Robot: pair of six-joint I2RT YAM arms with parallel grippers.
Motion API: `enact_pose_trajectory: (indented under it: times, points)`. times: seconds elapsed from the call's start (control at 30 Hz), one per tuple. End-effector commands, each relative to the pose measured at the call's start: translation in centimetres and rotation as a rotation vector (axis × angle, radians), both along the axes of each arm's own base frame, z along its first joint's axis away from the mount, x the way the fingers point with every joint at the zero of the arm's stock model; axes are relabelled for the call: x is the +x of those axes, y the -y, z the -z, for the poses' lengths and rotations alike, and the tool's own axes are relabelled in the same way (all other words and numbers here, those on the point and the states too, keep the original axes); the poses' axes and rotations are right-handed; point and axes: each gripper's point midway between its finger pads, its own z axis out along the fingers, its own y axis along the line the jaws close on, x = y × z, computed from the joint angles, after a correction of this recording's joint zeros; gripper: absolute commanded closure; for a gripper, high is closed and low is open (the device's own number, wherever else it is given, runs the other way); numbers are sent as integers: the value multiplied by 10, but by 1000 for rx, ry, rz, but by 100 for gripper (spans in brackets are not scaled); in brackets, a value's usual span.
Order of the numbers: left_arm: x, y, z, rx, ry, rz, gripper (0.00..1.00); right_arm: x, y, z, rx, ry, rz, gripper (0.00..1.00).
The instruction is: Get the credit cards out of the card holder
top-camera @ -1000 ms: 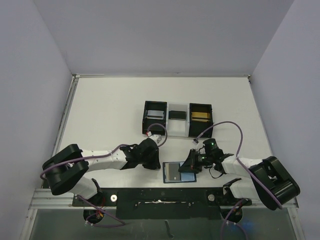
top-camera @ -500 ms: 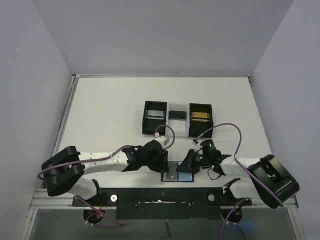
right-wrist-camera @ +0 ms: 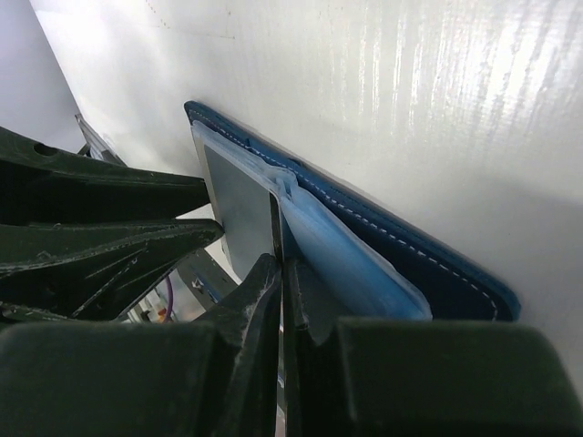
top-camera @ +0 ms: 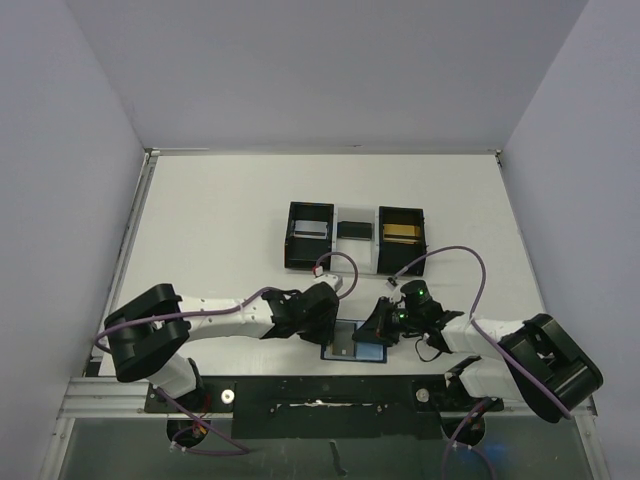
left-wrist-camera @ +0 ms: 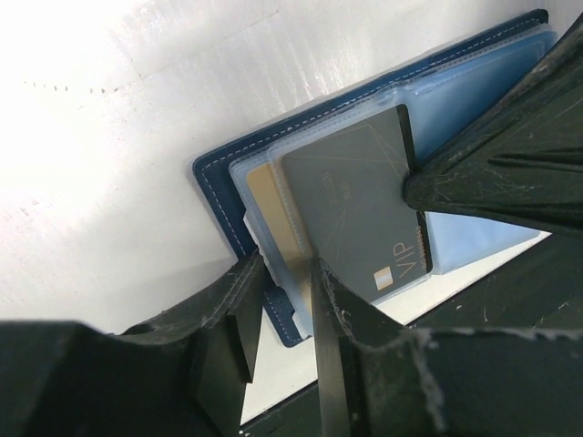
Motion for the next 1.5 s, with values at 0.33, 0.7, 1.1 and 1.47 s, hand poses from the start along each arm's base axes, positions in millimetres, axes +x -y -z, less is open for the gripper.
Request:
enact_pose_trajectory:
  times: [0.33, 0.7, 1.1, 1.47]
  points:
    - [8, -23, 24, 268, 80, -23, 72, -2, 2, 1, 15, 23, -2, 99]
    - [0, -49, 46, 421, 95, -39, 79, -4, 10, -5, 52, 52, 11, 100]
    - [1, -57, 47, 435, 111, -71, 83, -12, 27, 5, 6, 7, 37, 100]
    - [6, -55, 41, 411, 135, -96, 85, -13, 33, 1, 13, -2, 53, 100]
